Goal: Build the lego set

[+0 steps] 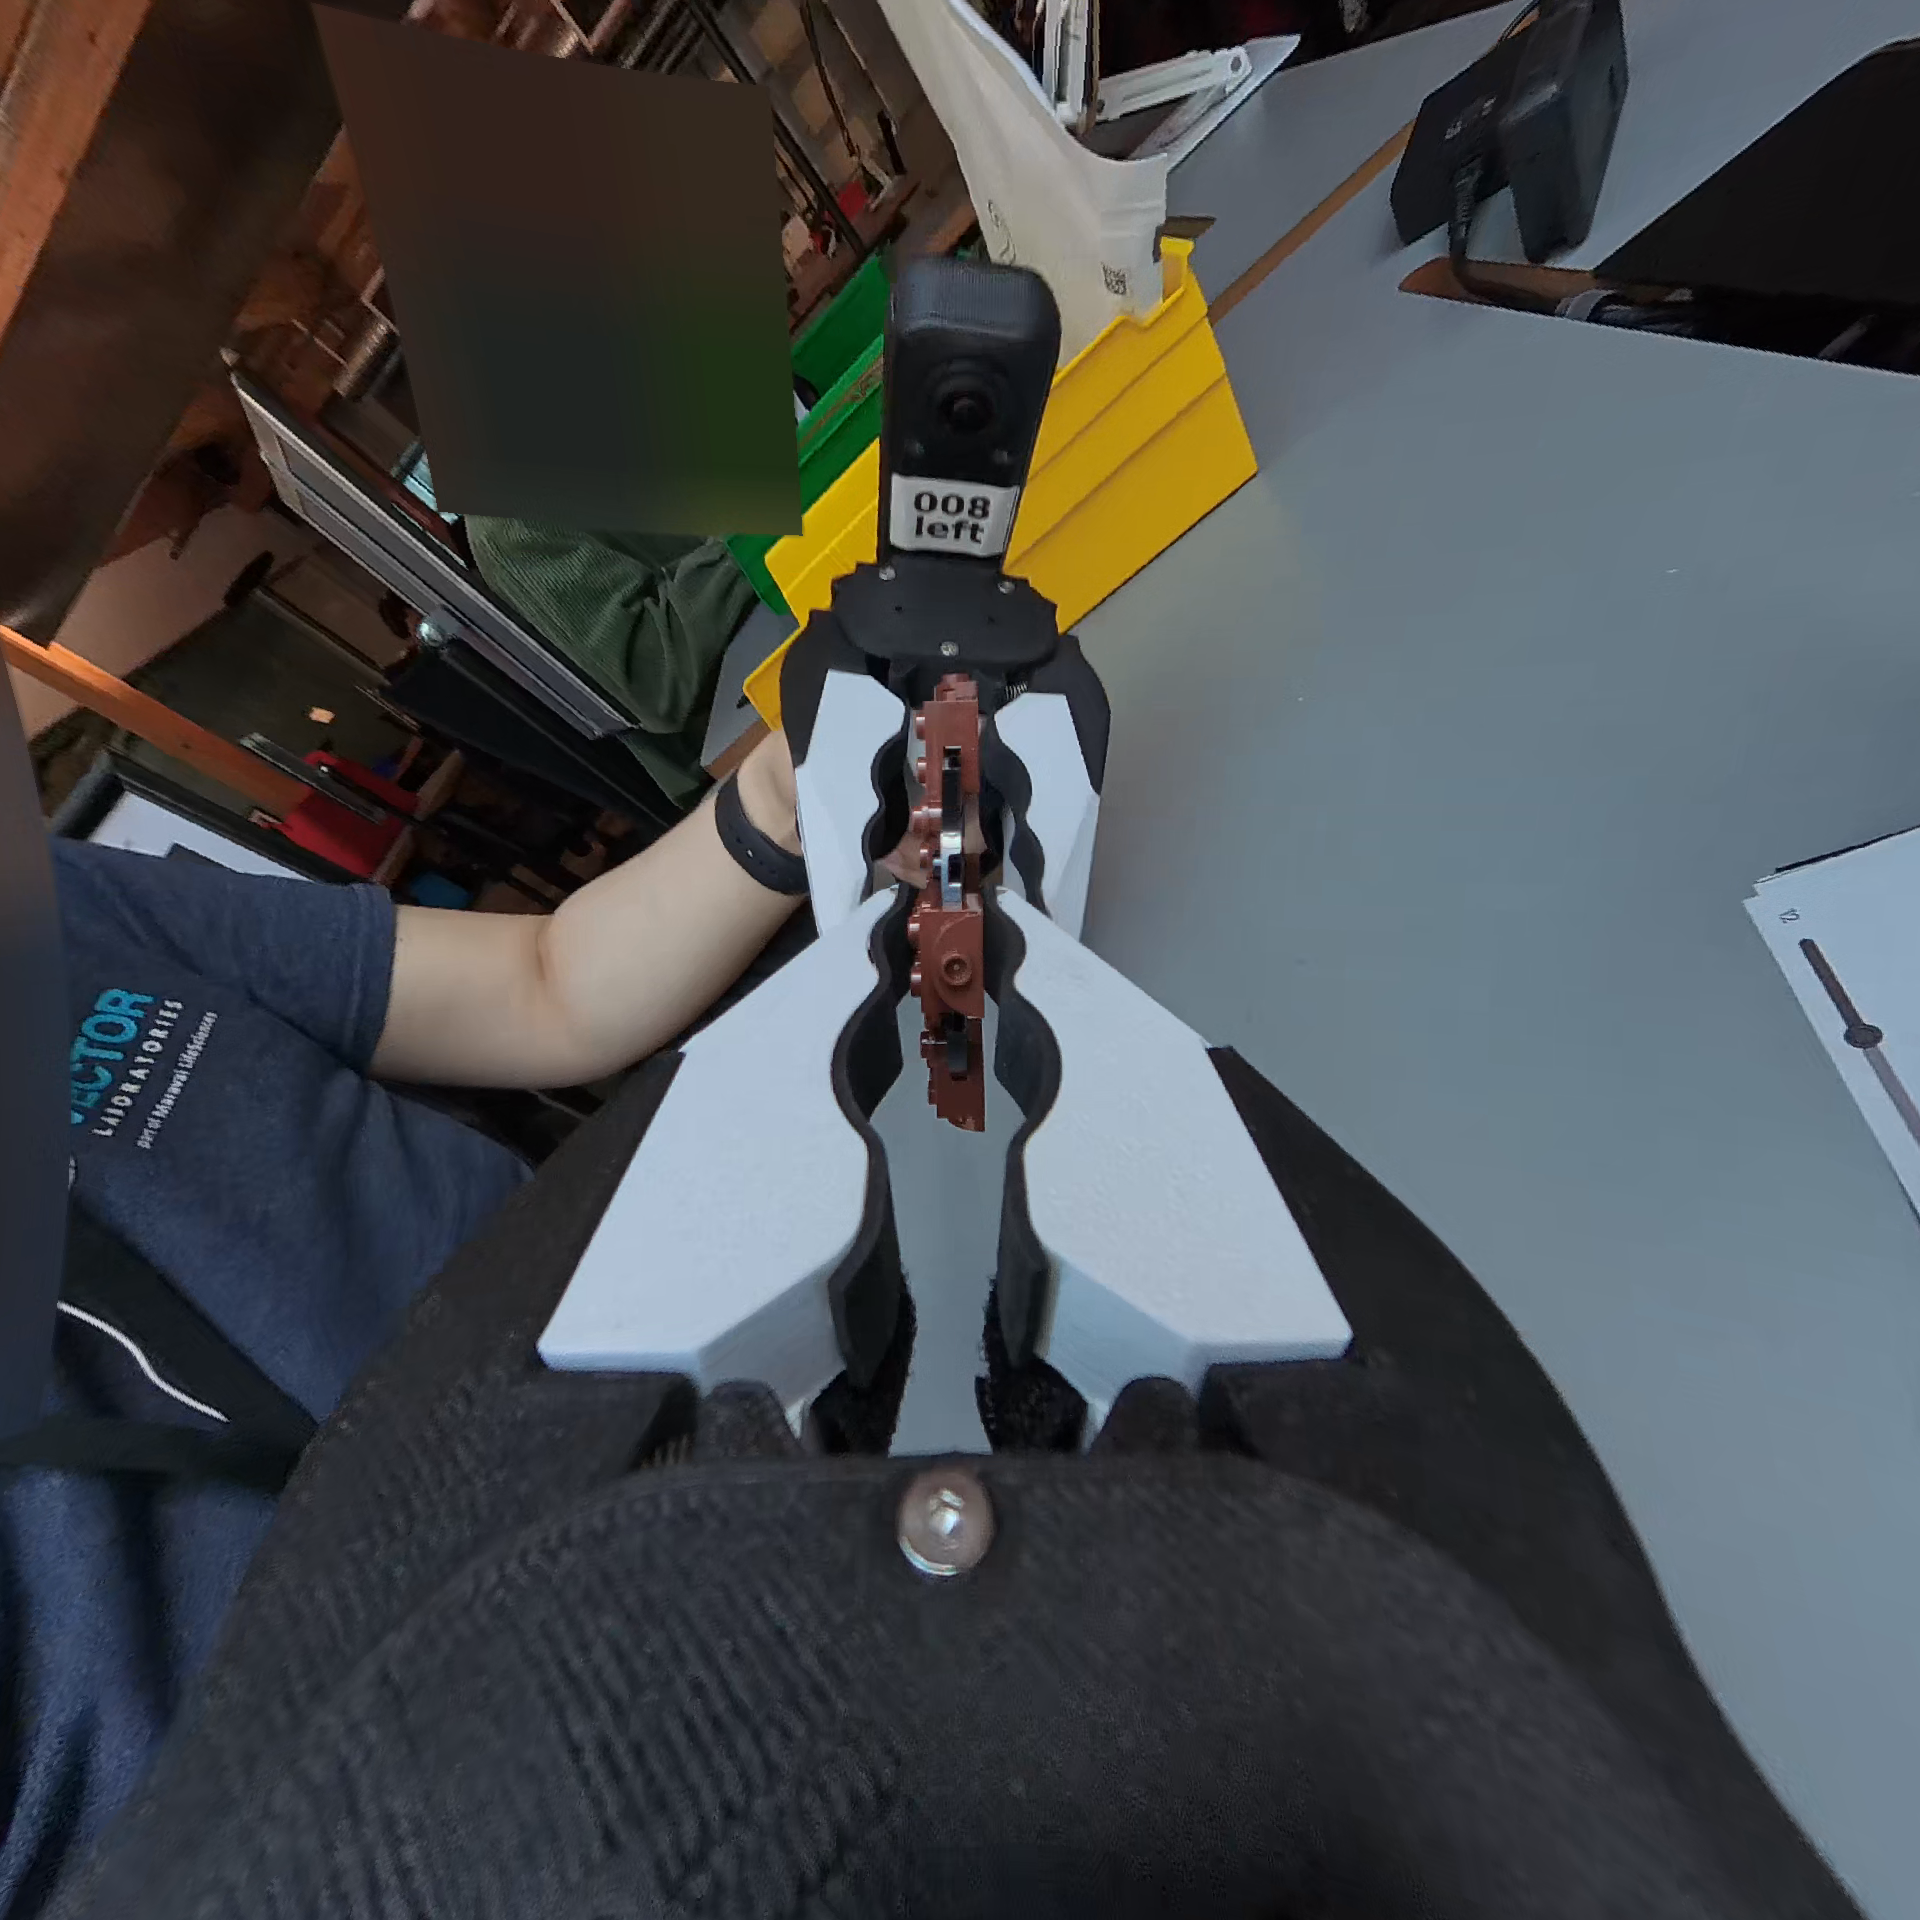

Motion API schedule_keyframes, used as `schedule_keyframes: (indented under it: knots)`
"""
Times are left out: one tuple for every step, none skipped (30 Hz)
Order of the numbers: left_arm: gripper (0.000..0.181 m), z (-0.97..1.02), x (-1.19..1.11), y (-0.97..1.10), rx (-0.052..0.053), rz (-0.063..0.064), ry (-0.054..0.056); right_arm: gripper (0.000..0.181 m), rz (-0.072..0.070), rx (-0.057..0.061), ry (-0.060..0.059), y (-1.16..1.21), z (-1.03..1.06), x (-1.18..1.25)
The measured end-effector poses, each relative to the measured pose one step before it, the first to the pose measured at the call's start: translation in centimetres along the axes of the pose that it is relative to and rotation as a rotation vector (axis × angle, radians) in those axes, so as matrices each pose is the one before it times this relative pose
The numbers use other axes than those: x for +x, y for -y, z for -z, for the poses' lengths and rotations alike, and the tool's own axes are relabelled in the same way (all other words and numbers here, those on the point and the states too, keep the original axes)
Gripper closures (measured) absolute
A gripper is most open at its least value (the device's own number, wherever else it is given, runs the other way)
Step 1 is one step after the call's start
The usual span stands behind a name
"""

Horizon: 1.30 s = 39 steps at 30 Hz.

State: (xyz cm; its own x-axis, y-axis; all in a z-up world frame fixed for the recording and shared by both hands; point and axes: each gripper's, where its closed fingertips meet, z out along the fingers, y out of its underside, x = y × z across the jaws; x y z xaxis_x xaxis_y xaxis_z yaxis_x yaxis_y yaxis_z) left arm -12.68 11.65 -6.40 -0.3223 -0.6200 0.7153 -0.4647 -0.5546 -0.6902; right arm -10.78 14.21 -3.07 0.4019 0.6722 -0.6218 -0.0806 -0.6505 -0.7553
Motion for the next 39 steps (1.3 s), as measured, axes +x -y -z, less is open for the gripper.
schedule_keyframes:
  knots:
    - [0.135,-0.378,-0.398,-0.11,0.0161,-0.0025,0.0173,0.171,-0.0221,0.0261,0.0162,0.245,-0.001,0.072]
    - [0.135,-0.283,-0.183,0.159,0.0225,-0.0002,0.0053,0.171,-0.0171,0.0254,0.0117,0.245,-0.025,0.078]
    - [0.138,-0.174,0.084,0.448,0.0295,0.0025,-0.0113,0.171,-0.0151,0.0191,0.0088,0.174,-0.054,0.078]
    - [0.144,-0.065,0.437,0.6,0.0337,-0.001,-0.0323,0.171,-0.0102,0.0185,0.0095,0.152,-0.069,0.032]
    - [0.152,-0.012,0.63,0.496,0.0286,-0.0039,-0.0426,0.172,-0.0071,0.0169,0.0097,0.102,-0.093,-0.003]
    - [0.16,0.043,0.324,0.343,0.0219,-0.0004,-0.0232,0.171,-0.0066,0.0083,0.0114,-0.028,-0.112,-0.03]
    - [0.163,0.077,-0.106,0.186,0.016,-0.002,0.0043,0.171,-0.0062,-0.0022,0.0145,-0.151,-0.127,-0.1]
    - [0.172,0.117,-0.211,0.044,0.0079,-0.0124,0.0129,0.171,-0.0061,-0.0011,0.0086,-0.082,-0.083,-0.04]
    - [0.172,0.117,-0.173,0.003,0.0034,-0.0148,0.0132,0.171,0.0069,-0.007,-0.0069,-0.155,-0.05,0.163]
    - [0.172,0.136,-0.178,0.003,-0.001,-0.0063,0.0121,0.171,0.0064,-0.011,-0.0053,-0.206,-0.067,0.107]
    - [0.172,0.146,-0.115,0.048,0.0014,0.0039,0.0046,0.171,0.0036,-0.0078,-0.0056,-0.14,-0.061,0.086]
    - [0.17,0.212,-0.089,0.243,0.017,0.0134,-0.0023,0.171,0.0015,-0.0019,-0.0026,-0.056,-0.026,0.055]
    - [0.164,0.293,-0.074,0.496,0.0344,0.0188,-0.0055,0.171,-0.0026,-0.0036,0.002,-0.088,-0.025,-0.005]
    - [0.17,0.326,0.054,0.501,0.0347,0.0169,-0.0143,0.171,-0.0039,-0.003,-0.0019,-0.069,-0.019,0.067]
    - [0.171,0.232,0.118,0.271,0.0172,0.0109,-0.0155,0.171,-0.0015,0.0014,0.0054,-0.028,-0.079,-0.044]
    - [0.172,0.109,-0.037,-0.029,-0.0048,0.0032,-0.001,0.171,-0.0058,-0.001,0.0003,-0.066,-0.095,0.031]
    - [0.172,0.049,-0.137,-0.162,-0.0135,-0.0046,0.011,0.171,-0.0071,-0.0024,-0.0063,-0.082,-0.039,0.168]
    - [0.172,0.02,-0.166,-0.111,-0.0093,-0.0103,0.0157,0.171,-0.0073,0.0025,-0.0043,-0.015,-0.012,0.145]
    - [0.172,0.011,-0.112,0.013,-0.0008,-0.0078,0.0124,0.171,-0.0095,0.0059,0.0004,0.032,-0.009,0.081]
    - [0.172,0.034,0.016,0.102,0.0062,-0.0001,0.0016,0.171,-0.0109,0.0088,0.01,0.071,-0.02,-0.052]
    - [0.169,0.056,0.027,0.112,0.0082,0.0106,-0.0032,0.171,-0.0112,0.0094,0.0137,0.096,0.017,-0.101]
    - [0.157,0.08,-0.197,0.09,0.006,0.0195,0.0061,0.171,-0.0108,0.0084,0.0082,0.108,0.037,-0.04]
    - [0.152,0.115,-0.203,0.005,0.0008,0.0142,0.0049,0.171,-0.006,0.0087,0.0022,0.11,0.071,0.036]
    - [0.16,0.098,0.099,-0.048,-0.0027,0.0019,-0.0133,0.171,-0.0008,0.0054,-0.0072,0.068,0.062,0.163]
    - [0.171,0.035,0.208,-0.047,-0.0037,-0.002,-0.0151,0.171,0.005,0.0025,-0.0051,0.013,0.039,0.118]
    - [0.171,-0.03,-0.039,-0.079,-0.0065,-0.001,0.0045,0.171,-0.0014,0.0039,0.0012,0.028,-0.002,0.019]
    - [0.17,-0.052,-0.038,-0.075,-0.0059,-0.0015,0.0052,0.171,-0.0019,-0.0003,0.0022,-0.025,-0.035,-0.012]
    - [0.166,-0.081,-0.049,-0.043,-0.0029,0.0034,0.0033,0.171,-0.0004,0.0007,-0.001,-0.026,-0.062,0.016]
    - [0.165,-0.094,0.042,-0.1,-0.0048,0.006,-0.0049,0.171,0.0025,-0.0001,-0.0054,-0.046,-0.061,0.09]
    - [0.168,-0.087,0.064,-0.202,-0.0119,0.0044,-0.0075,0.171,0.0025,-0.0034,0.0032,-0.095,-0.079,-0.039]
    - [0.171,-0.043,-0.083,-0.196,-0.0141,-0.0031,0.0039,0.171,-0.0044,-0.0007,0.0026,-0.041,-0.033,0.01]
    - [0.172,0.009,-0.089,-0.024,-0.0066,-0.0133,0.0124,0.171,0.0003,-0.0012,0.0015,-0.05,-0.003,0.045]
    - [0.172,0.049,-0.014,0.038,-0.0049,-0.0186,0.0139,0.171,0.0033,-0.0022,0.0104,-0.06,-0.027,-0.098]
    - [0.172,0.036,0.035,0.013,-0.0073,-0.0137,0.0112,0.171,0.0068,-0.0063,0.0113,-0.107,-0.033,-0.119]
    - [0.172,0.046,0.069,-0.055,-0.0074,-0.0027,0.0043,0.171,0.0085,-0.0116,0.0099,-0.154,-0.053,-0.133]
    - [0.172,0.032,0.09,-0.085,-0.0055,0.0082,-0.0057,0.17,0.0127,-0.0135,0.013,-0.165,-0.066,-0.175]
    - [0.172,0.005,0.094,-0.079,-0.0033,0.0153,-0.0124,0.17,0.0086,-0.0144,0.0101,-0.167,-0.036,-0.14]
    - [0.172,0.013,0.04,-0.038,0.0001,0.0177,-0.0116,0.169,0.0087,-0.0155,0.0008,-0.175,0.004,-0.014]
    - [0.172,0.038,0.027,0.061,0.0054,0.0158,-0.0088,0.165,0.016,-0.0164,-0.0101,-0.186,0.038,0.132]
